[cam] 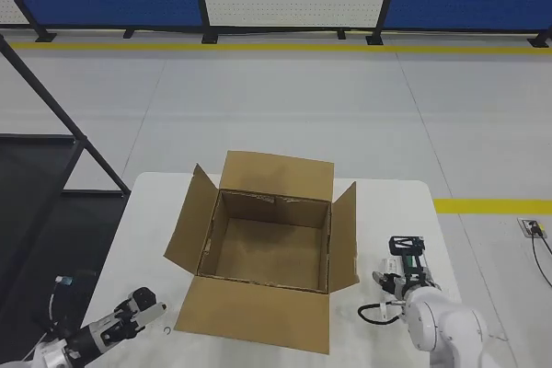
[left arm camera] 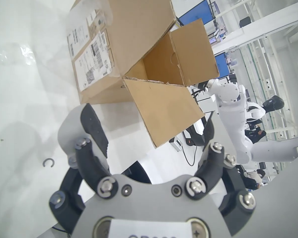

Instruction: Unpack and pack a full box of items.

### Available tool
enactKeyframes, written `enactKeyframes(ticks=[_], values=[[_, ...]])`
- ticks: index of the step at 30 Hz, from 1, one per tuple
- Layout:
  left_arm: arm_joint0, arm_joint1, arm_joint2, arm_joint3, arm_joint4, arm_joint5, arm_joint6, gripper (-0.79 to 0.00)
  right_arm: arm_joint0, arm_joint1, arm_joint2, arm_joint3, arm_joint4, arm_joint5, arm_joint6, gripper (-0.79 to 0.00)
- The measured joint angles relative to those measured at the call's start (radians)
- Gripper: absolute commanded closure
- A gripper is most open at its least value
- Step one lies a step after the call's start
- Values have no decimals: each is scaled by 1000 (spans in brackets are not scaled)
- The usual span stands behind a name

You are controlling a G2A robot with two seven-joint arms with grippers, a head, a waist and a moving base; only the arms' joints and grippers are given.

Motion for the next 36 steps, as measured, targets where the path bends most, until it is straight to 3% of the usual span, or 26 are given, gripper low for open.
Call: enactKeyframes(ticks=[3,12,15,21,23,26,31,36], values=[[5,1,-2,-3,-8,1,2,-785,10,-2,-9,24,-5,-4,13,-680],[14,3,-3,-5,-13,3,10,-785,35,-7,-25,90,2,-13,30,-594],[17,4,-2,-6,-15,2,13,-785,50,-10,-33,125,14,-16,28,-440],[24,5,-3,-7,-18,0,20,-785,74,-13,-42,183,17,-13,20,-351],[27,5,-4,-8,-19,-1,21,-785,80,-14,-41,194,20,-11,20,-271],[30,6,-5,-10,-22,-4,26,-785,86,-15,-38,203,21,-10,23,0],[35,6,-6,-11,-20,-4,35,-785,65,-13,2,130,46,9,-10,0],[39,7,-10,-16,-20,-8,44,-785,-9,-8,94,-130,117,24,-60,0]])
